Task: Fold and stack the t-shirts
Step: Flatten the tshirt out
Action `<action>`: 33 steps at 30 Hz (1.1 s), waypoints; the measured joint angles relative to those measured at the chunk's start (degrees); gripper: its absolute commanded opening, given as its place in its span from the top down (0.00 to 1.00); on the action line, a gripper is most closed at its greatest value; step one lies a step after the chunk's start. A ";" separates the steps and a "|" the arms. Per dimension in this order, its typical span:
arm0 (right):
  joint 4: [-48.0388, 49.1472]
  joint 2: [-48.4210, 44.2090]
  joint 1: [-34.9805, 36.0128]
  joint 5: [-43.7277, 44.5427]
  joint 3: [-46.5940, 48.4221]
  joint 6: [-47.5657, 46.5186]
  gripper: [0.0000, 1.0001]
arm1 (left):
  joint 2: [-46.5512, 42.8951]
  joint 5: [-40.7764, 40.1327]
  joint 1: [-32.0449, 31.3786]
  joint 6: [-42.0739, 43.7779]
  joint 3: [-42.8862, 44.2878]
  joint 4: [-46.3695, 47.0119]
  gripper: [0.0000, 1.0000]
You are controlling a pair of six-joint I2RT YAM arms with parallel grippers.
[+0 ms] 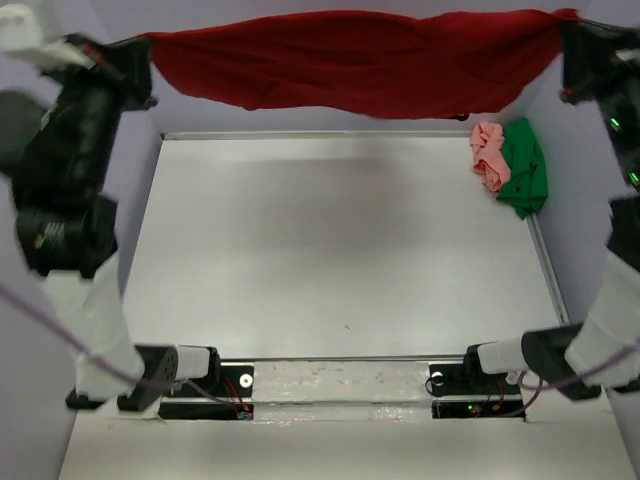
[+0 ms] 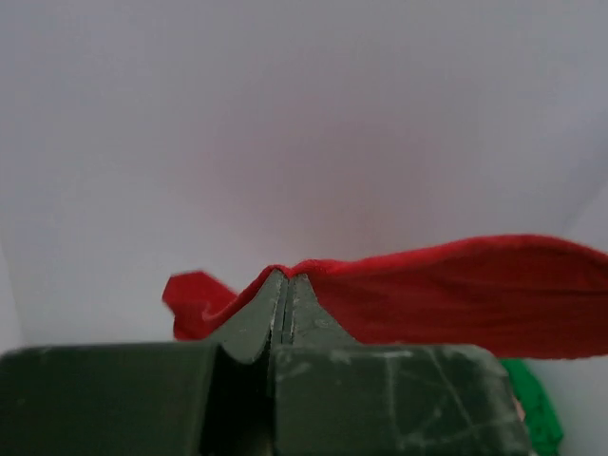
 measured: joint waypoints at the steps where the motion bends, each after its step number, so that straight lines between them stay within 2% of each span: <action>1: 1.01 -4.33 0.02 -0.24 -0.33 -0.24 1.00 | -4.46 0.61 -0.24 0.02 -0.92 1.60 1.00; 2: 2.67 -10.27 0.00 -0.87 -0.90 -0.39 1.00 | -8.61 1.40 -0.35 0.02 -1.70 3.41 1.00; 5: 5.31 -20.63 0.00 -2.58 -1.27 -0.15 1.00 | -22.34 3.26 -1.01 0.04 -5.55 9.97 1.00; 9: 10.23 -32.09 -0.42 -6.21 -0.87 1.38 1.00 | -32.87 4.79 -1.33 -0.24 -6.62 15.85 1.00; 12: 13.00 -36.63 -1.68 -9.75 -2.19 3.58 1.00 | -35.39 6.32 -1.36 -1.25 -7.04 17.27 1.00; 16: 13.00 -36.35 -3.98 -13.84 -3.48 5.81 1.00 | -33.94 7.13 -1.38 -2.14 -9.25 14.67 1.00; 19: 12.92 -32.54 -4.50 -16.11 -3.48 7.52 1.00 | -29.94 6.43 -1.36 -2.58 -8.83 11.72 1.00; 25: 14.14 -17.99 -4.48 -17.94 -3.54 10.19 1.00 | -14.69 3.58 -1.38 -3.02 -4.28 8.46 1.00; 29: 15.37 -3.87 -4.48 -17.94 1.03 10.36 1.00 | 0.90 1.97 -1.36 -2.38 1.75 8.24 1.00; 30: 16.37 1.79 -4.48 -17.90 4.87 10.34 1.00 | 5.97 1.81 -1.31 -2.01 5.97 7.63 1.00; 33: 18.91 12.63 -4.48 -16.98 7.82 10.16 1.00 | 21.94 1.90 -0.87 -1.57 16.59 8.07 1.00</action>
